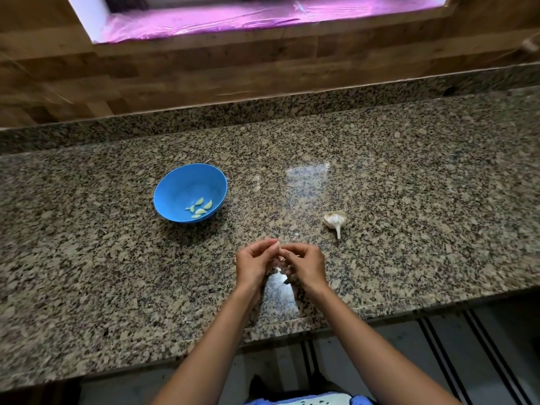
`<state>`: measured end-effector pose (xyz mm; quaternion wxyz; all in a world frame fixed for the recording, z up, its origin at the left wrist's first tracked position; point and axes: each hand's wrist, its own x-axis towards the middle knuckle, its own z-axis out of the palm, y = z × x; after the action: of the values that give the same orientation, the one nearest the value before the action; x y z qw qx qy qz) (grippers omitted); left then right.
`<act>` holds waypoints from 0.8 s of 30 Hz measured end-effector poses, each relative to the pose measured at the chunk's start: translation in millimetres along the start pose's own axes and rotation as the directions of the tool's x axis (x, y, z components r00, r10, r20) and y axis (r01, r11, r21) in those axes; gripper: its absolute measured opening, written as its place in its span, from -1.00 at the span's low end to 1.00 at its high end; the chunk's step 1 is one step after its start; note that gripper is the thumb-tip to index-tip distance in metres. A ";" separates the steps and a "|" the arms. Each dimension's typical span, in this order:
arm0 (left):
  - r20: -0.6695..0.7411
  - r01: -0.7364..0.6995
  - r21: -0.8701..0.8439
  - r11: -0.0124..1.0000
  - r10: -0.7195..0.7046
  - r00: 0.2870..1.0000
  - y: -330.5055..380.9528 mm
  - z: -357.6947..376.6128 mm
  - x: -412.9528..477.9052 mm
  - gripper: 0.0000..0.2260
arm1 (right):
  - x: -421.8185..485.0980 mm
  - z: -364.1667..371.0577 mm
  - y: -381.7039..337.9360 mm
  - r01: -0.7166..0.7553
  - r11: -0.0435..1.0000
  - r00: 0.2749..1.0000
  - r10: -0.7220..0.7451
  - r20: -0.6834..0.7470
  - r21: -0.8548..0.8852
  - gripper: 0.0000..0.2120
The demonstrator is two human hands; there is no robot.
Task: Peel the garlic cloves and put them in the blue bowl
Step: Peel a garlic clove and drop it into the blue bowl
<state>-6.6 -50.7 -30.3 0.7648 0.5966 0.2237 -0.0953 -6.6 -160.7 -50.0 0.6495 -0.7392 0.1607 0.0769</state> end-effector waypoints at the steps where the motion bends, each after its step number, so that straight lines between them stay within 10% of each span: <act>1: -0.020 0.001 0.011 1.000 -0.001 1.000 -1.4 0.6 1.1 -0.88 | 0.8 -0.2 1.3 -0.001 1.000 1.000 0.001 -0.015 -0.004 -0.92; 6: -0.108 -0.003 0.023 1.000 0.005 0.994 -4.3 -7.6 7.3 -0.84 | -0.7 -6.1 2.4 -0.089 0.983 0.992 0.102 -0.073 0.159 -0.90; 11: 0.147 -0.107 0.231 0.967 0.074 0.986 -2.3 -3.3 8.5 -0.70 | -0.2 -5.8 1.1 -0.001 1.000 0.998 0.003 -0.067 0.020 -0.91; 17: -0.010 -0.190 0.326 0.926 0.204 0.979 -1.6 -14.8 12.7 -0.82 | -1.1 -20.2 0.0 -0.031 0.997 0.994 0.038 -0.102 0.070 -0.93; 24: 0.189 -0.224 0.316 0.922 0.170 0.967 -4.7 -10.5 5.2 -0.81 | -6.3 -22.6 2.7 0.077 0.996 0.995 -0.073 0.071 -0.051 -0.92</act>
<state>-6.3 -41.3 -38.7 0.6731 0.7281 0.0816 -0.1012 -15.6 -182.3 -47.3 0.6371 -0.7587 0.1082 0.0821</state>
